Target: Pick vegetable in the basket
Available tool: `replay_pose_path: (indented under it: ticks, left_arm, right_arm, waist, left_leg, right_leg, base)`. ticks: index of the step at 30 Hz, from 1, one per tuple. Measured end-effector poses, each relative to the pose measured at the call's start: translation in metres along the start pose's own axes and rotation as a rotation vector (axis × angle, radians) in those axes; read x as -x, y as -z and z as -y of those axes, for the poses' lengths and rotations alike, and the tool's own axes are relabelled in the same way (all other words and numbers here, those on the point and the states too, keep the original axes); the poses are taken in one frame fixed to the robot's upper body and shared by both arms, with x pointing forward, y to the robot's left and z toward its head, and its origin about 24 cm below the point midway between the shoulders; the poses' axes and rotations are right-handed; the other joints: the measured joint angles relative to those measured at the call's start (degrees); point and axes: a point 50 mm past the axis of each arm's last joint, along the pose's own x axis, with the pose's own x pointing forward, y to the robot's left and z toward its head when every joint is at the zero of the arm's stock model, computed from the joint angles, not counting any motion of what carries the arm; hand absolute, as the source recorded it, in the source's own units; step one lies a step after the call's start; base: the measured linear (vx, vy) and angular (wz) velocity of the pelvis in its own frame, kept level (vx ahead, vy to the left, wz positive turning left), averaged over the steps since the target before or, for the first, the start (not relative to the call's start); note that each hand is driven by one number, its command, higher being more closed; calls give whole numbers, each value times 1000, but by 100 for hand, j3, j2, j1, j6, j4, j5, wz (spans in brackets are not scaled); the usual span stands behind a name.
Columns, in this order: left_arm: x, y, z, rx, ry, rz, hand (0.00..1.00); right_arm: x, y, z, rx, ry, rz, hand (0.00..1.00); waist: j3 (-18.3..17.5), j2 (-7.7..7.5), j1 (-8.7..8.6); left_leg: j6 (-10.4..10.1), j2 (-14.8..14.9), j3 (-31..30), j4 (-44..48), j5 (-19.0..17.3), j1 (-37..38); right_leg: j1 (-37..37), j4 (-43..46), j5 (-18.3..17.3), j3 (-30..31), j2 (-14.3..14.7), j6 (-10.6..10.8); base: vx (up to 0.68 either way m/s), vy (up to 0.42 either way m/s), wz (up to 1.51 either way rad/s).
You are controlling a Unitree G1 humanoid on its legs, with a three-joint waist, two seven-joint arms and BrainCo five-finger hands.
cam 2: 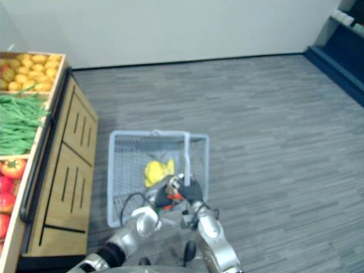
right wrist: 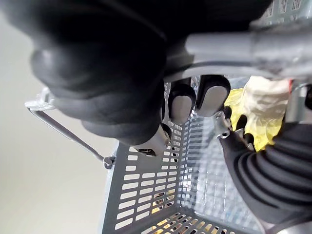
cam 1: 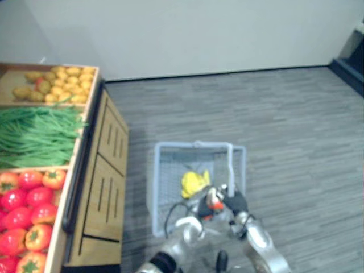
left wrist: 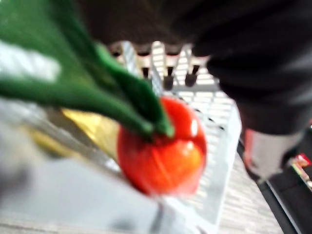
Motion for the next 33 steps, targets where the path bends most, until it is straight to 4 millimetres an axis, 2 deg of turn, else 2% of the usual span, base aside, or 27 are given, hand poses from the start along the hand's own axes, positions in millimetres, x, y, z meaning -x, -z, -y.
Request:
replay_pose_path:
  ticks: [4,5,8,9,10,11,13,15,17,20,22,23,24,25,26,27,29,32,33]
  left_arm:
    - [-3,1,-34,35,-148,28,0]
    - [-1,-8,-34,66,-158,70,0]
    - [5,-23,-34,152,-182,132,0]
    - [8,-25,-39,173,-209,144,0]
    - [9,-21,-46,206,-238,129,0]
    - [12,-9,-59,252,-294,88,0]
    - [16,4,-69,299,-346,44,0]
    - [23,28,-82,341,-401,-30,0]
    - [29,42,-84,374,-423,-88,0]
    - [37,68,-78,455,-435,-216,0]
    - [47,99,-62,468,-406,-382,0]
    - [52,108,-57,477,-395,-433,0]
    - [62,125,-44,510,-369,-538,0]
    - [68,133,-38,513,-350,-593,0]
    - [86,153,-21,552,-302,-732,0]
    - [94,159,-14,571,-282,-790,0]
    - [122,178,6,615,-218,-956,0]
    - [151,188,25,685,-130,-1101,0]
    - [155,189,27,697,-120,-1113,0]
  right_arm:
    - [5,22,42,53,206,-92,100]
    - [6,30,46,47,233,-125,100]
    - [12,52,63,30,364,-220,100]
    - [20,64,76,38,438,-278,100]
    - [29,71,91,38,515,-322,100]
    - [46,81,113,24,645,-383,100]
    - [63,89,131,7,764,-435,100]
    - [74,94,147,-20,886,-474,100]
    - [88,103,155,-43,967,-525,100]
    - [105,113,165,-70,1036,-592,100]
    - [118,125,166,-91,1063,-673,100]
    - [121,127,166,-107,1075,-685,100]
    - [125,131,165,-128,1091,-704,100]
    - [127,132,165,-140,1102,-709,100]
    - [134,135,166,-170,1134,-724,100]
    - [136,136,166,-185,1148,-727,100]
    - [140,138,167,-189,1153,-744,100]
    - [140,136,170,-174,1133,-743,100]
    - [140,136,171,-174,1128,-741,100]
  waist:
    - [-48,9,-28]
    - [-48,10,-102]
    - [-64,47,-109]
    - [-74,81,-98]
    - [-96,126,-95]
    - [-147,209,-100]
    - [-184,269,-99]
    - [-196,288,-95]
    - [-194,282,-92]
    - [-196,262,-92]
    - [-239,199,-94]
    - [-244,189,-96]
    - [-250,179,-100]
    - [-249,179,-102]
    - [-249,179,-104]
    - [-249,179,-108]
    - [-251,174,-104]
    - [-273,156,-95]
    - [-273,151,-96]
  left_leg:
    - [19,-60,-55,-162,59,-16]
    - [21,-82,-133,-194,89,-29]
    - [16,-101,-156,-271,120,-28]
    - [17,-106,-175,-281,120,-30]
    - [19,-116,-218,-302,123,-33]
    - [24,-136,-301,-371,153,-23]
    - [30,-138,-330,-373,160,-19]
    - [80,-144,-390,-374,199,9]
    - [80,-150,-428,-388,199,56]
    - [79,-161,-448,-445,198,177]
    - [79,-170,-452,-463,198,205]
    - [79,-170,-450,-463,198,210]
    - [82,-172,-445,-463,199,219]
    - [83,-174,-442,-464,201,232]
    - [84,-174,-432,-469,201,289]
    - [82,-174,-429,-469,199,294]
    - [24,-173,-373,-488,158,333]
    - [18,-171,-267,-531,151,390]
    - [18,-171,-265,-532,151,390]
  right_leg:
    - [-24,-4,-16,-34,-44,48]
    - [-23,-12,-17,-90,-65,50]
    - [-40,-5,-18,-118,-75,52]
    - [-37,-3,-19,-145,-79,52]
    - [-34,-3,-21,-179,-85,52]
    - [-22,-1,-48,-253,-96,85]
    - [-9,-1,-35,-324,-104,71]
    - [15,-1,-32,-369,-110,66]
    - [71,-3,-33,-404,-116,67]
    - [182,-6,-42,-443,-126,81]
    - [209,-7,-65,-458,-134,114]
    - [209,-7,-66,-456,-135,115]
    - [213,-7,-67,-453,-136,116]
    - [223,-7,-68,-450,-137,117]
    - [281,-8,-77,-441,-137,128]
    - [306,-9,-86,-438,-136,140]
    - [309,-36,-107,-372,-134,168]
    - [310,-38,-114,-278,-117,167]
    - [308,-38,-115,-274,-116,166]
  base:
    - [-75,25,7]
    - [-29,29,21]
    - [7,25,8]
    - [39,18,10]
    - [77,33,23]
    - [74,33,26]
    - [101,39,19]
    - [105,30,12]
    - [67,26,12]
    - [37,39,6]
    - [-5,16,0]
    - [-21,13,-3]
    - [-20,8,-3]
    - [-32,12,-4]
    - [0,0,0]
    - [-49,10,-6]
    - [-57,10,-11]
    - [-36,6,-19]
    - [-32,1,-7]
